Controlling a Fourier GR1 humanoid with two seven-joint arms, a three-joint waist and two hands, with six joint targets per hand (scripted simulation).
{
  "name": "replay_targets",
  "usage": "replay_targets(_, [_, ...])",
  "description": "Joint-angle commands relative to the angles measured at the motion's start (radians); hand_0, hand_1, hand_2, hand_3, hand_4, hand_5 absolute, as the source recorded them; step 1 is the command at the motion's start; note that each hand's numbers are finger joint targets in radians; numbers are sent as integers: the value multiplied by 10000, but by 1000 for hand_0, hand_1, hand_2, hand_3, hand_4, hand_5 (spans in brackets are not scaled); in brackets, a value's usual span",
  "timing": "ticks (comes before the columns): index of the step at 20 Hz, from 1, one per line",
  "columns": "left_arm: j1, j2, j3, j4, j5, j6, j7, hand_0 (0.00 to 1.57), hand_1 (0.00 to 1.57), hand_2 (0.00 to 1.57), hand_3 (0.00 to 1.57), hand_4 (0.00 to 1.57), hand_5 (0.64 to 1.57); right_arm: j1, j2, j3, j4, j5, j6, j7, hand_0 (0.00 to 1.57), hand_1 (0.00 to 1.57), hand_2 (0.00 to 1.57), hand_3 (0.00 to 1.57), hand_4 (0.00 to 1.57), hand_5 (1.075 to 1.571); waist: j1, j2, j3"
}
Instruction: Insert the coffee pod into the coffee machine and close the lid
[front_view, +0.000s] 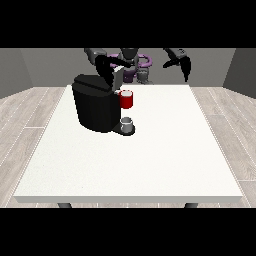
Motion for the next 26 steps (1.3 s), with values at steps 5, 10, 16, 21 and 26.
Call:
replay_targets(5, [-375, 159, -46, 206, 125, -297, -131, 0, 0, 0, 0, 326, 1571, -1025, 396, 866, -429, 738, -174, 33, 0, 0, 0, 0, 0, 1571, 775, 354, -86])
replay_targets(10, [-342, -247, -454, -1, -21, -171, 39, 0, 0, 0, 0, 379, 1571, -1212, 35, 923, -906, 940, -177, 602, 0, 0, 0, 0, 219, 1571, 1379, 198, -78])
replay_targets(16, [-990, 20, -423, 30, 65, -458, -123, 0, 0, 0, 0, 397, 1571, -1696, -284, 690, -1559, 1081, -586, 1357, 0, 0, 0, 0, 96, 1571, 2047, 892, -79])
replay_targets(21, [-1429, -551, -932, -114, 27, -409, -106, 0, 0, 0, 0, 444, 1571, -1877, -624, 807, -2162, 1235, -492, 2035, 0, 0, 0, 0, 0, 1571, 2583, 1327, -73])
replay_targets(26, [-1205, -210, -829, -57, 24, -637, -393, 0, 0, 0, 0, 426, 1571, -2555, -903, 799, -2105, 1480, -562, 1888, 0, 0, 0, 0, 0, 1571, 3003, 1605, -85])
